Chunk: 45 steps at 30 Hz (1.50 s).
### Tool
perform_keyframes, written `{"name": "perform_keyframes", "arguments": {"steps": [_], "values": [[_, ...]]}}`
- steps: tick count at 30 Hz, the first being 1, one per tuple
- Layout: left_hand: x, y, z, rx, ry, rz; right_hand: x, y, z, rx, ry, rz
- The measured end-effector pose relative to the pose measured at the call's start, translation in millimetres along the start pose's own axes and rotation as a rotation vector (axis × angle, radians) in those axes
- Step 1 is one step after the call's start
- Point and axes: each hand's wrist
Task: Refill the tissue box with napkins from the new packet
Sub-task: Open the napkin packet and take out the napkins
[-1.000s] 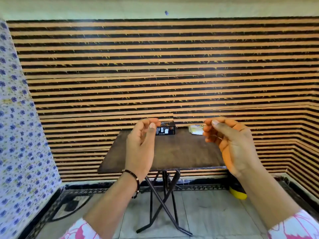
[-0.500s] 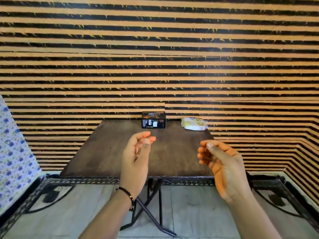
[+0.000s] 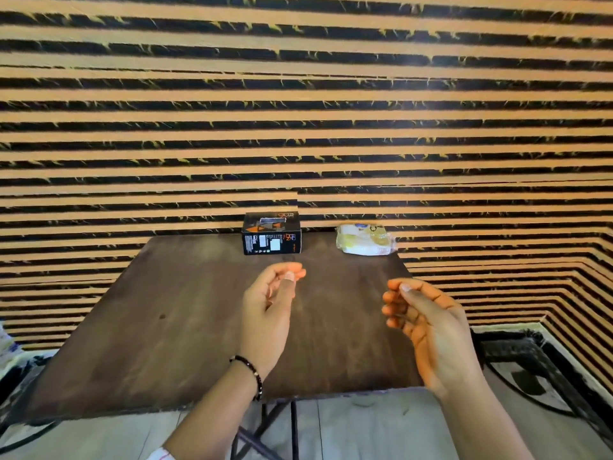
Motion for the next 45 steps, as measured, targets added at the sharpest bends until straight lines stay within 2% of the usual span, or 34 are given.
{"name": "perform_keyframes", "arguments": {"steps": [10,21,28,32,36,42,45], "values": [[-114.0,-59.7,-65.7,0.001,-0.127,0.074,-109.1,31.4,-39.8,0.077,0.096,-0.019],[-163.9,-143.0,-132.9,-0.026,-0.158,0.254,-216.7,85.0,-28.0,0.147,0.185,-0.163],[-196.6,-207.7,-200.7,-0.119,-0.154,0.526,-334.0,134.6,1.8,0.155,0.197,-0.386],[-219.1,-250.3,-234.6,-0.256,-0.182,0.534,-397.4,161.4,17.4,0.19,0.246,-0.434],[-242.8,-293.9,-264.6,-0.373,-0.127,0.543,-456.0,185.6,26.4,0.226,0.266,-0.445],[-273.0,-332.2,-297.1,-0.409,0.015,0.574,-504.9,215.6,28.2,0.371,0.198,-0.435],[-274.6,-341.5,-303.0,-0.493,0.015,0.493,-512.0,222.5,29.1,0.449,0.142,-0.421]]}}
Point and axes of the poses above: each hand's wrist, its own x-axis away from the middle knuckle, its own z-axis out of the back of the hand, y = z × x, and after that the axes turned 11 degrees about y, right-handed
